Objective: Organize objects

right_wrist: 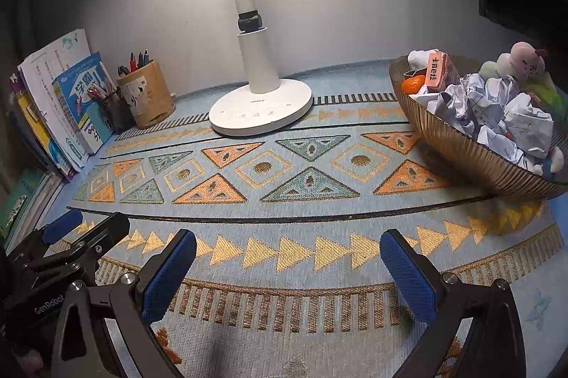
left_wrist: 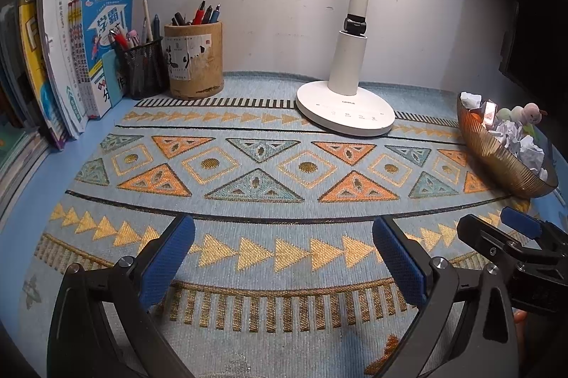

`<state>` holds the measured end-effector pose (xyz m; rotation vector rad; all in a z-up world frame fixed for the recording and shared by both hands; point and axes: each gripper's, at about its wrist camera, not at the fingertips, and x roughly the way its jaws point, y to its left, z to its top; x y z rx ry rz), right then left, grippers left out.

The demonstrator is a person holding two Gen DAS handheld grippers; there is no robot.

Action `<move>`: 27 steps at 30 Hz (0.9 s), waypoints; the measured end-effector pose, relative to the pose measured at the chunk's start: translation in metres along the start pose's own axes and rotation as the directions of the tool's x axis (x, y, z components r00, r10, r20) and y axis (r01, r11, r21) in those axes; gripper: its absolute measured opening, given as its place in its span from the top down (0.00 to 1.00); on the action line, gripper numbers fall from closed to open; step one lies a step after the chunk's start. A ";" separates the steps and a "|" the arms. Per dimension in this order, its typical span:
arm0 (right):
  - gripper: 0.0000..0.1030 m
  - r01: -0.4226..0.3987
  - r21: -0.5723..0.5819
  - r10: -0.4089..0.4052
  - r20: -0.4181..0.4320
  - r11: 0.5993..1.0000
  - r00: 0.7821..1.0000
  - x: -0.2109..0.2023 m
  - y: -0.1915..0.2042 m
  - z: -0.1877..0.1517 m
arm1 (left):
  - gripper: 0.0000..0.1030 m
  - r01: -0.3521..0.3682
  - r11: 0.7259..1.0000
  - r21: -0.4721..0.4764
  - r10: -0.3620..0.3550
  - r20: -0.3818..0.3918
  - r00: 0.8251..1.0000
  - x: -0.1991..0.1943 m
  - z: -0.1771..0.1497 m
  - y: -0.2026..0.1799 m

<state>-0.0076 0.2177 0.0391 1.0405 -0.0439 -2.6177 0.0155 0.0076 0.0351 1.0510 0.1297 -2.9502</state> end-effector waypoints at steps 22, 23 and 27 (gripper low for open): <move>0.00 0.080 -0.077 -0.090 -0.130 0.994 0.987 0.014 0.011 -0.012 | 0.03 -0.032 0.999 -0.001 0.031 -0.192 0.981 0.013 -0.015 0.001; 0.00 0.065 -0.073 -0.075 -0.141 0.995 0.987 0.014 0.009 -0.013 | 0.03 -0.029 1.000 -0.002 0.028 -0.202 0.979 0.013 -0.018 0.001; 0.00 0.040 -0.060 -0.050 -0.184 0.997 0.982 0.021 0.008 -0.015 | 0.03 -0.054 0.998 0.032 0.060 -0.242 0.969 0.020 -0.023 -0.002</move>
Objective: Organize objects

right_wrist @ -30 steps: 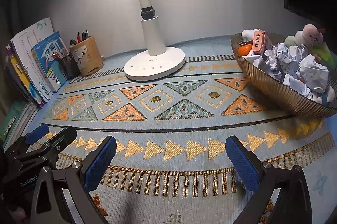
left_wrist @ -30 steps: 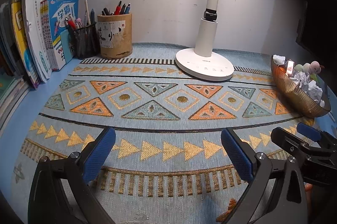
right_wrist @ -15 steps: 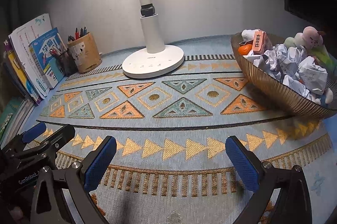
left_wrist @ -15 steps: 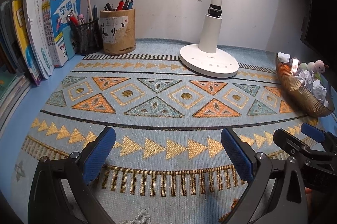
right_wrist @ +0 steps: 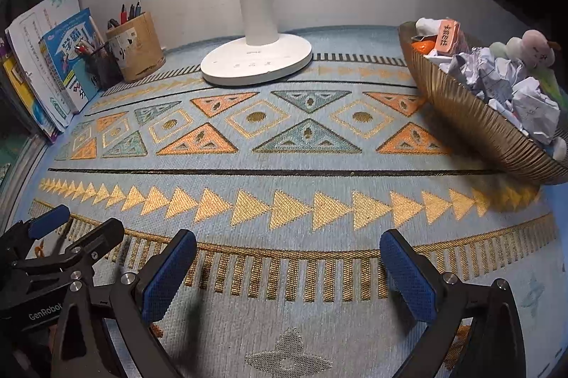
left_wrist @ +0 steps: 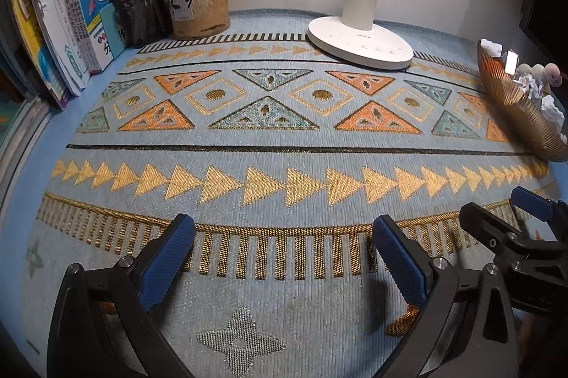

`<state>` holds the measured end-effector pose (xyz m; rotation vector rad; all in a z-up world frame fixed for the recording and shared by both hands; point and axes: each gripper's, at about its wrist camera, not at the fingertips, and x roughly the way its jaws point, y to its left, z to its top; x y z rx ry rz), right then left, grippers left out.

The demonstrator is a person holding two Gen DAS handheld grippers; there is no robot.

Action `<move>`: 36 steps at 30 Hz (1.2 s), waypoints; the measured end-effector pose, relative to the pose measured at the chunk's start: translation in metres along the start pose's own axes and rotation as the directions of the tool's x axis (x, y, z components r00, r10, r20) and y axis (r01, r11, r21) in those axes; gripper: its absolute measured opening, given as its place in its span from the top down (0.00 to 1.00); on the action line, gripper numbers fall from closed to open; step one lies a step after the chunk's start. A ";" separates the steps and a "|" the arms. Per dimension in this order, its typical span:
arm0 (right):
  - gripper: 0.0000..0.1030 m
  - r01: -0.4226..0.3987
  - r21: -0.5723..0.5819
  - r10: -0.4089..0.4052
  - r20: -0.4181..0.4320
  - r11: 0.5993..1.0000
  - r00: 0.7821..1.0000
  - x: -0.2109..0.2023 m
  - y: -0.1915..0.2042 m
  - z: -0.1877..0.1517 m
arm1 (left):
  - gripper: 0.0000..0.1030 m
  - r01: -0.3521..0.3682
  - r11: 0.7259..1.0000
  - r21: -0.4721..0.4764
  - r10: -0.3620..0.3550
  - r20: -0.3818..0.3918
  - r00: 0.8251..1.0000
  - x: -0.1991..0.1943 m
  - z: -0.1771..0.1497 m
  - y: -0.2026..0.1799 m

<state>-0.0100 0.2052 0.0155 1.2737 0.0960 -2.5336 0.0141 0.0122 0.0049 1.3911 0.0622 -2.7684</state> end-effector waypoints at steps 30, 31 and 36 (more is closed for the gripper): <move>0.00 0.049 -0.071 -0.050 -0.023 0.996 0.998 0.004 0.009 -0.010 | 0.00 -0.033 0.999 -0.019 0.033 -0.012 0.999 0.004 -0.002 0.000; 0.00 0.049 -0.071 -0.050 -0.023 0.996 0.998 0.003 0.009 -0.010 | 0.00 -0.032 0.999 -0.020 0.032 -0.012 0.999 0.004 -0.002 0.000; 0.00 0.049 -0.071 -0.051 -0.023 0.996 0.998 0.004 0.009 -0.010 | 0.00 -0.030 0.999 -0.021 0.029 -0.012 0.999 0.004 -0.001 0.000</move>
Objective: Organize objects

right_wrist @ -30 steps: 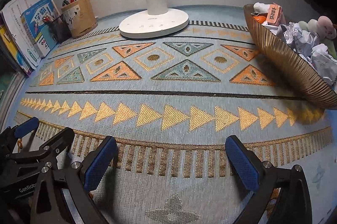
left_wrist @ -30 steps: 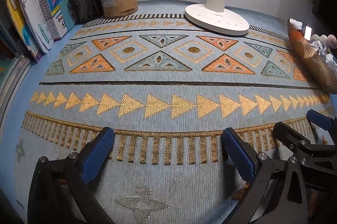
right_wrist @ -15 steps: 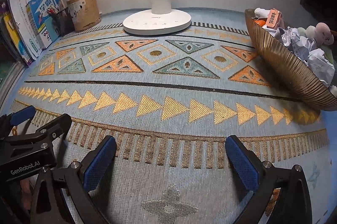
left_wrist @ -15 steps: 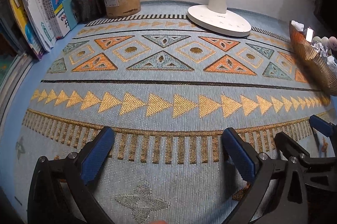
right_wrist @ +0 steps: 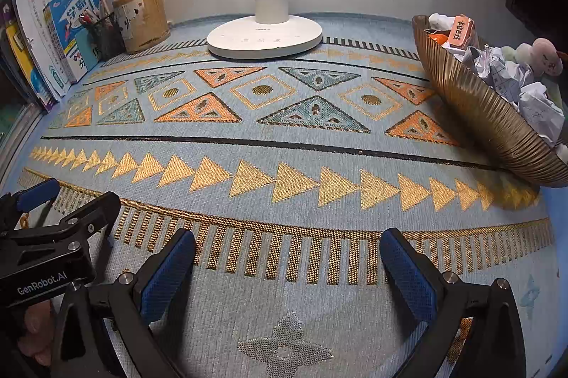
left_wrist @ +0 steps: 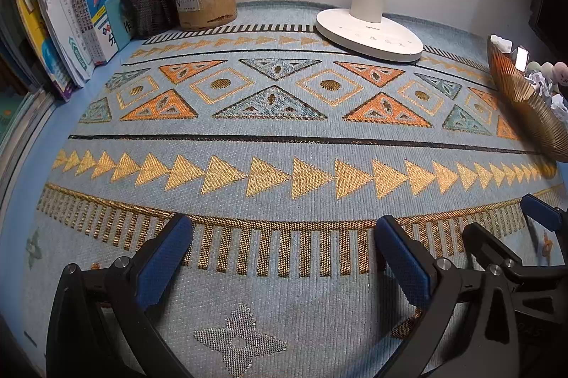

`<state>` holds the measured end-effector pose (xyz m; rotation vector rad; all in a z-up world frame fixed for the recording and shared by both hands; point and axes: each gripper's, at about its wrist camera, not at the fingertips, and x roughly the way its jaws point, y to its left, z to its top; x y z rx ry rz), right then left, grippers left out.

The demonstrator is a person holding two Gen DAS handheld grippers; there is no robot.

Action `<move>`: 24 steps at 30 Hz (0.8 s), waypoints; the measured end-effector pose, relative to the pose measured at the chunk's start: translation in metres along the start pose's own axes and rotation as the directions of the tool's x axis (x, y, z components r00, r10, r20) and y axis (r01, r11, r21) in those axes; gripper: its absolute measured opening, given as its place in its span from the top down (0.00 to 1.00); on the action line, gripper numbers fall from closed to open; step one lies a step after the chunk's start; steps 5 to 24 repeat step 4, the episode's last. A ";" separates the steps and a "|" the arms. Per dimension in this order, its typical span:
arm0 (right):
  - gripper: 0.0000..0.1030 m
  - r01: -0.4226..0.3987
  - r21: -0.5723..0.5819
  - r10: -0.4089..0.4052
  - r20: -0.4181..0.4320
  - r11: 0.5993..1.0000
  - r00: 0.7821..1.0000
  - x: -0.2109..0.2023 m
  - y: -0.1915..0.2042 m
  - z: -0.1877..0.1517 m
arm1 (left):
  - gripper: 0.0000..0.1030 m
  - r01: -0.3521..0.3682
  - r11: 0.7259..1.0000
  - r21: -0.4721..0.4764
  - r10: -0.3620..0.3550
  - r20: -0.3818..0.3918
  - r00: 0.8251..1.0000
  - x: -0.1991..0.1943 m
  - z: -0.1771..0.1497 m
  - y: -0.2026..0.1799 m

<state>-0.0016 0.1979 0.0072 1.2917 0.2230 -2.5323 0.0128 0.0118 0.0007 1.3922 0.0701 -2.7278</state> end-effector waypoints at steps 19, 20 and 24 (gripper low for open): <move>0.00 0.000 0.000 0.000 0.000 1.000 1.000 0.000 0.000 0.000 | 0.00 -0.004 1.000 0.001 0.004 -0.001 1.000 0.000 0.000 -0.002; 0.00 0.000 0.000 0.000 0.000 1.000 1.000 0.000 0.000 0.000 | 0.00 -0.004 1.000 0.001 0.004 -0.001 1.000 0.000 0.000 -0.002; 0.00 0.000 0.000 0.000 0.000 1.000 1.000 0.000 0.000 0.000 | 0.00 -0.004 1.000 0.001 0.004 -0.001 1.000 0.000 0.000 -0.002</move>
